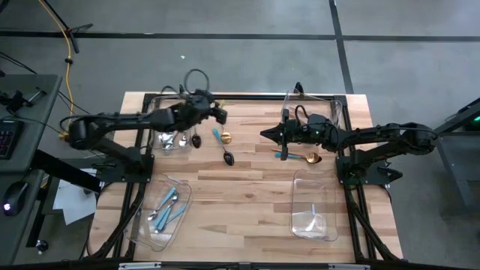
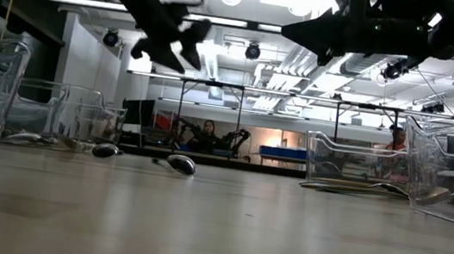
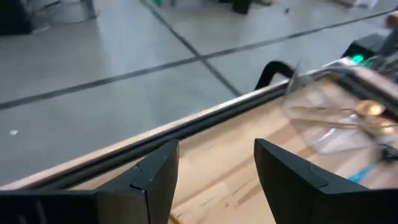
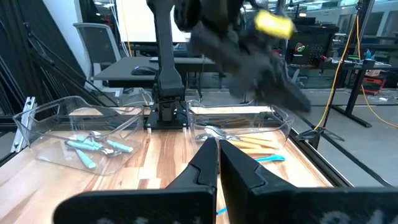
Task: Sort silverware by color (type)
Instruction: Put the gold spoon into the top right transparent bin
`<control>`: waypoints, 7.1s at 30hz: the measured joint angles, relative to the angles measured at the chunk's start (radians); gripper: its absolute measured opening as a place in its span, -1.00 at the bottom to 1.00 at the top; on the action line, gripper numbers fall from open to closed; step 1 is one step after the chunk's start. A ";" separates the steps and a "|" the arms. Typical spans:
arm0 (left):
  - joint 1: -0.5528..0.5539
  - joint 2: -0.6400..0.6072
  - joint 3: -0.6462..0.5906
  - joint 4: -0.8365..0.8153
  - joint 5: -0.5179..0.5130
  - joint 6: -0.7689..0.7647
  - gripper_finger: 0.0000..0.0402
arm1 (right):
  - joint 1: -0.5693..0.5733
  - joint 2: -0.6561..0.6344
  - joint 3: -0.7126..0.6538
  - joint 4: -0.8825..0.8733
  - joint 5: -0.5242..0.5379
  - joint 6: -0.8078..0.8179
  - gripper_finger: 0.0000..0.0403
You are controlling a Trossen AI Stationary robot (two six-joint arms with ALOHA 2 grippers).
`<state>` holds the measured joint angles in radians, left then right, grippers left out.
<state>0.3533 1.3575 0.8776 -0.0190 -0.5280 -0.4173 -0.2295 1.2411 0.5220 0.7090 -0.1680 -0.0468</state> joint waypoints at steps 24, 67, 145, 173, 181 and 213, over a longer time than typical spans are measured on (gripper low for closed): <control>0.054 0.504 0.133 -0.101 0.032 -0.338 -0.02 | 0.000 0.000 0.000 0.007 -0.006 0.021 -1.00; 0.099 0.610 0.135 -0.092 0.027 -0.446 -0.58 | 0.000 0.000 0.000 0.014 0.000 0.024 -1.00; 0.097 0.613 0.133 -0.062 0.033 -0.416 -0.95 | 0.000 -0.001 0.000 -0.021 -0.001 0.025 -1.00; 0.023 0.125 0.130 -0.042 -0.079 -0.010 -0.95 | 0.000 -0.001 0.000 -0.021 -0.004 0.024 -1.00; -0.094 -0.152 -0.009 0.134 -0.078 0.164 -0.95 | 0.000 -0.001 0.000 -0.021 -0.004 0.022 -1.00; -0.262 -0.402 -0.634 1.084 0.493 0.385 -0.95 | 0.000 0.000 0.000 0.022 -0.001 0.021 -1.00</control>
<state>0.0913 0.9554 0.2436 1.0650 -0.0353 -0.0324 -0.2295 1.2407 0.5224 0.7311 -0.1688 -0.0257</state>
